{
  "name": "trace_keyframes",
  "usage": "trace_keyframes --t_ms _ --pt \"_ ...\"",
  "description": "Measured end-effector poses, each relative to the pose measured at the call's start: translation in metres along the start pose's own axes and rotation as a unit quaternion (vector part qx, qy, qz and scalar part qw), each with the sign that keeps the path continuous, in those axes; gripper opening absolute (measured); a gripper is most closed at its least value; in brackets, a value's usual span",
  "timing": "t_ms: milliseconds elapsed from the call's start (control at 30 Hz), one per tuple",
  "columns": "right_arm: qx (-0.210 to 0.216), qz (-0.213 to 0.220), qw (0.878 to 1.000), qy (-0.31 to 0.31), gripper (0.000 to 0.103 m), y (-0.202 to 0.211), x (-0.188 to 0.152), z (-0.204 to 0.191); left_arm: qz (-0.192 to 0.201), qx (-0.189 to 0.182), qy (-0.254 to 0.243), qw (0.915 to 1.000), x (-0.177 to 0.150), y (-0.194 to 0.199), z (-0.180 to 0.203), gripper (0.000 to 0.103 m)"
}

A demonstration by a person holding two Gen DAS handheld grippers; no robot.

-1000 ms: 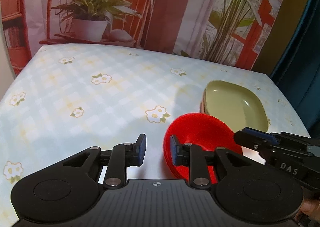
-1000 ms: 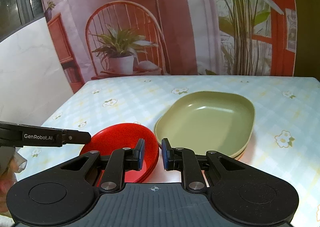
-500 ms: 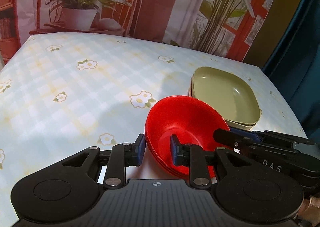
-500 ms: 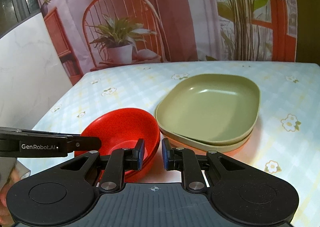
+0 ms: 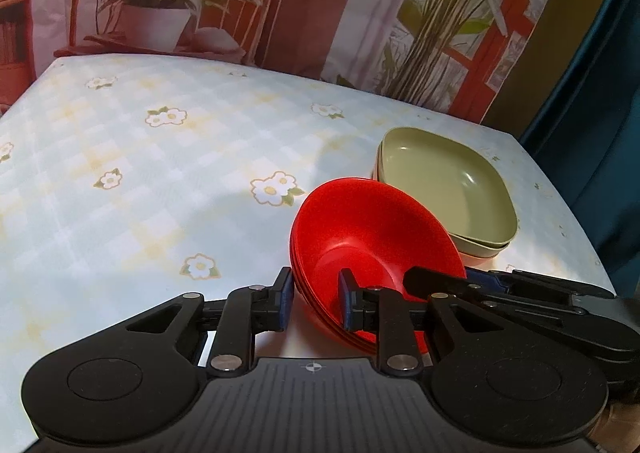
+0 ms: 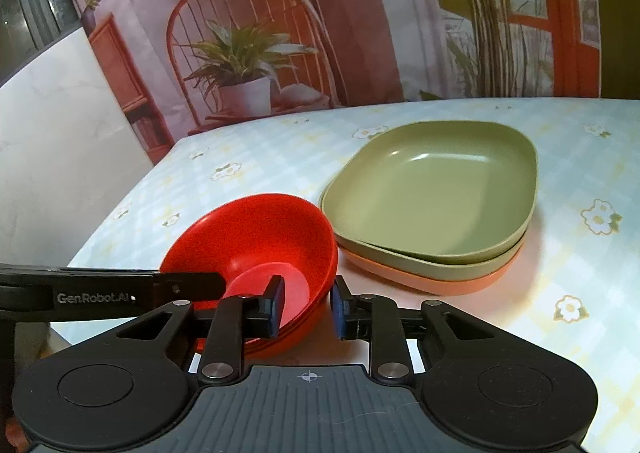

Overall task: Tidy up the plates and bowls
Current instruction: 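Lift the red bowl stack with the left gripper and carry it over the plates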

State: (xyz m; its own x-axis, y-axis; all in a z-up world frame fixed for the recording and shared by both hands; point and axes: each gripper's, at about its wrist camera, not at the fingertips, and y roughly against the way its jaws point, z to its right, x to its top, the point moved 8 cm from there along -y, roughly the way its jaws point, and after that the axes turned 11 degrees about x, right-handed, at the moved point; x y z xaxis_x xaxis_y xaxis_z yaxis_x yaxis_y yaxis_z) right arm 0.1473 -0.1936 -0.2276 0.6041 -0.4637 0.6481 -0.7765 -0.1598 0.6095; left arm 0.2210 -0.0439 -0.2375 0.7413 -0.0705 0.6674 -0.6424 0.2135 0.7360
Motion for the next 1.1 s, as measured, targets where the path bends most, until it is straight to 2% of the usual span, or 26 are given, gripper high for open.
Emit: trace_keyframes --t_ms 267,700,1100 --pt "0.008 0.014 1.0 0.009 0.023 0.008 0.006 -0.008 0.014 0.006 0.001 0.9999 0.004 0.017 0.0 0.025" --pt "0.015 0.068 0.998 0.008 0.023 0.043 0.03 -0.004 0.046 -0.004 -0.029 0.9985 0.033 0.042 0.025 0.025" --pt "-0.02 0.106 0.994 -0.006 0.022 0.06 0.073 0.039 0.052 -0.046 -0.058 0.9959 0.073 0.015 0.069 0.025"
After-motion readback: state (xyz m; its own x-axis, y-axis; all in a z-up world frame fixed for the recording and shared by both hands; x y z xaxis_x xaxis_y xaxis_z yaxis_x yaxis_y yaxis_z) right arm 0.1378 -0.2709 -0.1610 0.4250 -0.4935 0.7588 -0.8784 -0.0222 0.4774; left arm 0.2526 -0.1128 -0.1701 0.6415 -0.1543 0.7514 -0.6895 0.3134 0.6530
